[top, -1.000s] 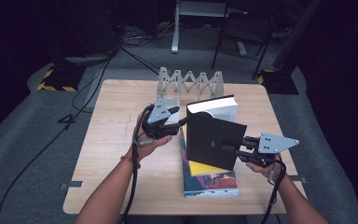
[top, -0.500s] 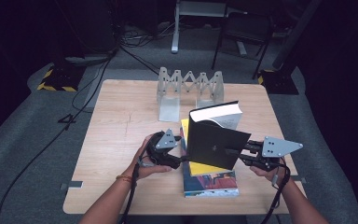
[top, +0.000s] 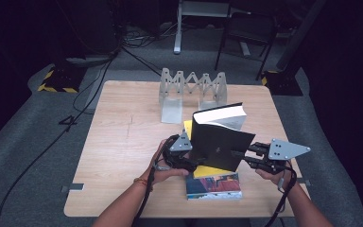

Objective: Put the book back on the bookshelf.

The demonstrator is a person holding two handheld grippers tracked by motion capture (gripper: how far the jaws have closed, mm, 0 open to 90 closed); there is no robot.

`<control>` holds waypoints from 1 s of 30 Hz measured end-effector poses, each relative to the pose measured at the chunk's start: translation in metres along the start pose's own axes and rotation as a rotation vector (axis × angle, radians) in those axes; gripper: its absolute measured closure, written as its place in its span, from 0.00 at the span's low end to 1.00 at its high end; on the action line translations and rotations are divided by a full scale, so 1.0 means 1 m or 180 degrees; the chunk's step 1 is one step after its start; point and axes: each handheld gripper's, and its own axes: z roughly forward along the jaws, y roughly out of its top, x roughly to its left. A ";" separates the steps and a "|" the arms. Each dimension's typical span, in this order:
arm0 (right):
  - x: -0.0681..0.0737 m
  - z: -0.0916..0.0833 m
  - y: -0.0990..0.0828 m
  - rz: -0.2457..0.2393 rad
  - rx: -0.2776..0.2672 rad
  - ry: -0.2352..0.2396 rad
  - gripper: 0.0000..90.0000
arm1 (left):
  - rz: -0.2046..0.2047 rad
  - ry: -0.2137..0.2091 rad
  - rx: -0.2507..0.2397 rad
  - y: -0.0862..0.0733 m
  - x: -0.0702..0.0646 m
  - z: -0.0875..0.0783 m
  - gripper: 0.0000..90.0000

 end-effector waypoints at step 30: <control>-0.018 0.012 -0.010 0.0366 0.0273 -0.0589 0.38 | 0.0232 -0.0071 -0.0156 0.016 -0.008 -0.013 0.56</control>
